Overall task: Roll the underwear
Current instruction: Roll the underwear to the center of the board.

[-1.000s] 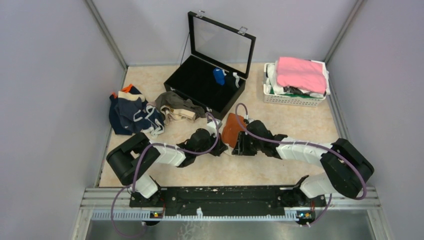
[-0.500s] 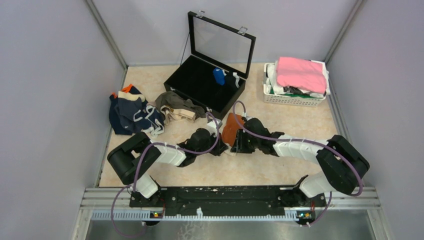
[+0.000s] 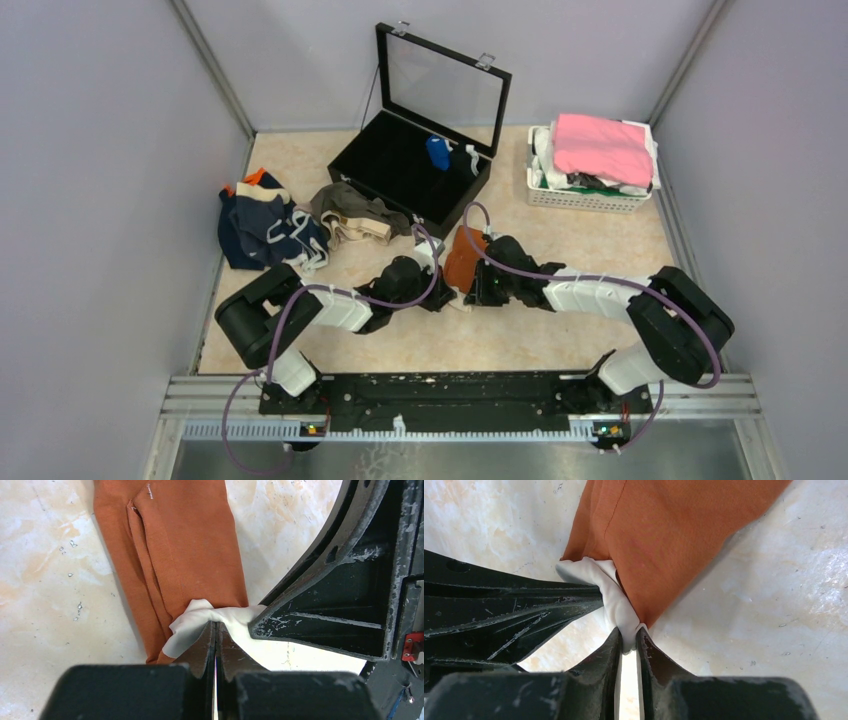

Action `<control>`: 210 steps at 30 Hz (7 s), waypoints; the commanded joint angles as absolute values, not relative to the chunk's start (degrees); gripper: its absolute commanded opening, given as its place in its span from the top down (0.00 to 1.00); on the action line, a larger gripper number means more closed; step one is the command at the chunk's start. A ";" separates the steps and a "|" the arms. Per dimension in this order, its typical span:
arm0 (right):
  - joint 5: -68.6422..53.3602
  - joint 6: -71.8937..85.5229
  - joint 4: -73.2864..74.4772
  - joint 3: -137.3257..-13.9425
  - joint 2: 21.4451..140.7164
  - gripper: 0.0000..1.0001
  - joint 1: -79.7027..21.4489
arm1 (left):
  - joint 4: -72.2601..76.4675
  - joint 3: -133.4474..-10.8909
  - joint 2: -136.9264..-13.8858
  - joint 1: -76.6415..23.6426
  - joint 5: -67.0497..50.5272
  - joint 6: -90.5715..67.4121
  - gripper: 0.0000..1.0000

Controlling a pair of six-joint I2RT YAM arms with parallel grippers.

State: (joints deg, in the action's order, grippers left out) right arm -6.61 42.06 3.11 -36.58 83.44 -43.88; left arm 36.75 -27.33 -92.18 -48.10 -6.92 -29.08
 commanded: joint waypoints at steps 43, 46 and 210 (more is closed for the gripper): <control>-13.04 29.45 10.43 -48.42 92.63 1.00 -39.73 | 27.70 -30.91 -83.83 -45.30 -8.49 -25.30 1.00; -13.27 29.44 10.59 -48.51 92.75 1.00 -39.71 | 28.89 -31.60 -85.43 -45.09 -8.71 -25.61 1.00; -49.92 -1.41 0.56 -45.13 99.67 1.00 -35.97 | 24.26 -18.51 -63.45 -37.10 -19.75 -28.05 1.00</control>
